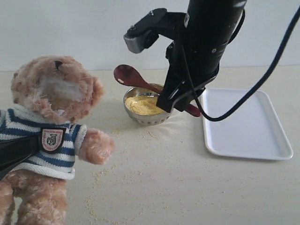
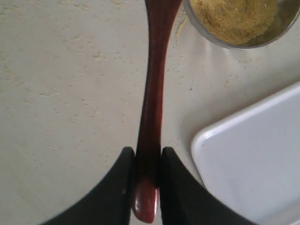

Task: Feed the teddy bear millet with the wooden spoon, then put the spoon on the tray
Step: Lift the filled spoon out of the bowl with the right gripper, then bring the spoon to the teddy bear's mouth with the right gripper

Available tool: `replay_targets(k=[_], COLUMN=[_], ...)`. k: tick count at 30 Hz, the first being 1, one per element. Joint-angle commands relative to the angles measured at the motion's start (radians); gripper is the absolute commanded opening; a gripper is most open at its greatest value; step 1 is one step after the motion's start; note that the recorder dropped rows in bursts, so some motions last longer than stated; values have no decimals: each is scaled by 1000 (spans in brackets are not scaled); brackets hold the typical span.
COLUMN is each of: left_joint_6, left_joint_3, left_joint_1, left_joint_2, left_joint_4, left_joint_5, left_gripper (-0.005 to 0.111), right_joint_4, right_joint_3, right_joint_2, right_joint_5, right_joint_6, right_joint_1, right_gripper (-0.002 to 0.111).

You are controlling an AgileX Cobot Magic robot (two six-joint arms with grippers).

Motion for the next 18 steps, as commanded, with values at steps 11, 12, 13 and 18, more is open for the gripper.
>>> replay_targets(k=[11, 12, 13, 18], left_joint_6=[1, 1, 1, 1], left_joint_3=[-4, -4, -4, -4], left_joint_1=[3, 3, 3, 3], left_joint_2=[2, 2, 2, 2], left_joint_4=[-19, -19, -19, -19], left_joint_5=[23, 23, 23, 23], left_gripper=[5, 5, 5, 5], right_joint_4=[98, 95, 91, -1], right_joint_3=[-4, -4, -2, -2], right_joint_2=[-139, -145, -145, -154], right_joint_5=[5, 5, 5, 5], right_joint_6=[-4, 8, 15, 65], right_joint_1=[76, 96, 125, 260], right_gripper=[0, 0, 0, 0])
